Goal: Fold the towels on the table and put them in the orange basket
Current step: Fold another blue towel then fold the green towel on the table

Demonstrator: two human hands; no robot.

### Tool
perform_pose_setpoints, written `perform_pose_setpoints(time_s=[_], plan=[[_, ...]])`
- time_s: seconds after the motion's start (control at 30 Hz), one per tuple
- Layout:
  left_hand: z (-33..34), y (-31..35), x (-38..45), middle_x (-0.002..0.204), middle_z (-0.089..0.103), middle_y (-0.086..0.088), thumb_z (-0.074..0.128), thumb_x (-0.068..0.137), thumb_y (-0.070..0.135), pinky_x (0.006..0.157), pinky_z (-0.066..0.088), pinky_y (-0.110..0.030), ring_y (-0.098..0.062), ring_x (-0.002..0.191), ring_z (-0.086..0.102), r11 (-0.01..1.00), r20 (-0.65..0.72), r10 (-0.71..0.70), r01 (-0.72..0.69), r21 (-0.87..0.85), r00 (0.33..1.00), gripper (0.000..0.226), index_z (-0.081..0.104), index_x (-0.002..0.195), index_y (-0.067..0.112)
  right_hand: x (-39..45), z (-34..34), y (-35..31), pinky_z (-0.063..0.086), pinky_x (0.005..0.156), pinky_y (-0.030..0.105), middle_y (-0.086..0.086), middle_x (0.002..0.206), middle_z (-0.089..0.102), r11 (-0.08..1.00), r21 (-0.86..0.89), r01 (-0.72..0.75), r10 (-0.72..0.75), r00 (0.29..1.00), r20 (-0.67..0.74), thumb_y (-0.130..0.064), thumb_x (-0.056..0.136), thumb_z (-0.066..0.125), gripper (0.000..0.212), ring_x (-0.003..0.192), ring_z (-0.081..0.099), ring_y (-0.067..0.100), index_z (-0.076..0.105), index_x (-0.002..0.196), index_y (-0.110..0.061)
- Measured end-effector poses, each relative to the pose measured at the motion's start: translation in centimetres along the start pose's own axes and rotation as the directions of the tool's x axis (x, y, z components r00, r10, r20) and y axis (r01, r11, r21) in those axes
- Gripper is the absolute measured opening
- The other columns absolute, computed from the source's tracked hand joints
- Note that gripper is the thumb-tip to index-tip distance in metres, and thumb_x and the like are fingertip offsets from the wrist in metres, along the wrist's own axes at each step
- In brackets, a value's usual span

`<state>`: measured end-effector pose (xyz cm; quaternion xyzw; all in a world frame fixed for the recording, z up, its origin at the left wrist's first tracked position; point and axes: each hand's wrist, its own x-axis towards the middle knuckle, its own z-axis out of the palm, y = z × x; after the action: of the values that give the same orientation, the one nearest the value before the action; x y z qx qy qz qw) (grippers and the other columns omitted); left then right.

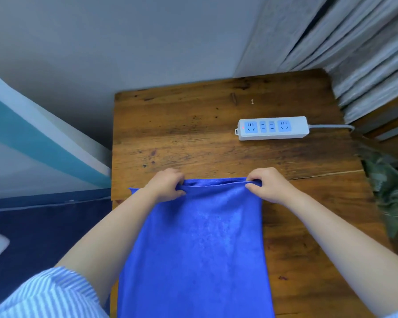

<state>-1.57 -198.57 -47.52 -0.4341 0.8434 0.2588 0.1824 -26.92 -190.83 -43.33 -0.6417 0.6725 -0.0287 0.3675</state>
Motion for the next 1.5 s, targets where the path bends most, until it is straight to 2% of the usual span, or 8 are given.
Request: perform_pose_setpoints(time_s=[0.23,0.5,0.73,0.83,0.93,1.07,1.3,1.5], plan=[[-1.4,-2.9,-2.8,0.089,0.059,-0.008,0.060,0.083,0.027,0.065,0.029,-0.026,-0.025,0.092,0.052,0.993,0.021,0.043,-0.045,0.113,0.999,0.015,0.057,0.079,0.012,0.1,0.6,0.8,0.045,0.074,0.032,0.014,0.097,0.067,0.995,-0.019,-0.100,0.099,0.994,-0.053,-0.014,0.087,0.052,0.019,0.089,0.057,0.026,0.066,0.092,-0.003],[-1.9,-6.4,-7.0,0.096,0.062,-0.005,0.051,0.090,0.033,0.077,0.040,-0.029,-0.021,0.097,0.052,0.958,0.042,-0.019,0.006,0.287,0.999,0.026,0.063,0.091,0.010,0.7,1.9,0.3,0.038,0.066,0.026,0.016,0.096,0.065,0.974,-0.044,-0.221,0.213,0.966,-0.147,-0.014,0.086,0.050,0.021,0.086,0.056,0.026,0.066,0.092,-0.002],[-1.9,-7.2,-9.1,0.082,0.046,-0.004,0.050,0.092,0.019,0.066,0.032,-0.026,-0.026,0.090,0.053,0.978,-0.112,-0.211,0.210,-0.014,0.971,0.024,0.064,0.090,0.000,0.5,1.3,-0.6,0.038,0.064,0.026,0.010,0.088,0.059,0.959,-0.059,-0.277,0.267,0.954,-0.135,-0.009,0.082,0.053,0.013,0.077,0.049,0.019,0.064,0.088,-0.005],[-1.4,-7.0,-9.8,0.082,0.055,-0.011,0.057,0.088,0.016,0.066,0.034,-0.028,-0.026,0.083,0.052,0.960,-0.217,-0.272,0.250,-0.124,0.938,0.021,0.065,0.084,-0.003,0.0,1.2,-1.2,0.038,0.061,0.025,0.008,0.084,0.057,0.950,-0.064,-0.307,0.297,0.946,-0.134,-0.006,0.083,0.051,0.008,0.077,0.051,0.020,0.057,0.080,-0.011],[-1.1,-6.6,-10.5,0.077,0.053,-0.007,0.064,0.083,0.014,0.062,0.033,-0.027,-0.020,0.075,0.047,0.924,-0.270,-0.348,0.280,-0.259,0.898,0.015,0.061,0.075,0.002,-0.5,1.0,-1.9,0.041,0.063,0.026,0.008,0.087,0.057,0.945,-0.069,-0.320,0.309,0.941,-0.137,-0.004,0.084,0.050,0.010,0.081,0.053,0.021,0.057,0.085,-0.012],[-1.3,-6.2,-12.0,0.069,0.052,-0.003,0.067,0.081,0.023,0.050,0.031,-0.027,-0.020,0.070,0.048,0.913,-0.296,-0.381,0.305,-0.270,0.876,0.025,0.052,0.067,0.009,-2.0,0.6,-2.6,0.041,0.065,0.028,0.008,0.089,0.056,0.945,-0.089,-0.315,0.300,0.942,-0.152,-0.005,0.086,0.046,0.014,0.084,0.053,0.022,0.057,0.092,-0.010],[-2.4,-5.5,-15.5,0.056,0.041,0.004,0.068,0.080,0.025,0.046,0.026,-0.024,-0.020,0.065,0.044,0.937,-0.347,-0.340,0.280,-0.211,0.874,0.043,0.036,0.052,0.020,-6.4,-0.6,-4.0,0.039,0.066,0.026,0.008,0.081,0.056,0.980,-0.076,-0.186,0.163,0.957,-0.239,-0.003,0.082,0.052,0.010,0.078,0.050,0.020,0.061,0.086,-0.004],[-3.5,-3.9,-17.8,0.068,0.050,-0.002,0.064,0.082,0.020,0.055,0.031,-0.028,-0.024,0.071,0.045,0.950,-0.377,-0.290,0.219,-0.220,0.880,0.038,0.034,0.060,0.020,-10.5,-1.0,-5.1,0.038,0.066,0.025,0.015,0.088,0.064,0.981,-0.047,-0.187,0.163,0.934,-0.319,0.001,0.078,0.057,0.008,0.077,0.050,0.020,0.063,0.080,-0.004]])
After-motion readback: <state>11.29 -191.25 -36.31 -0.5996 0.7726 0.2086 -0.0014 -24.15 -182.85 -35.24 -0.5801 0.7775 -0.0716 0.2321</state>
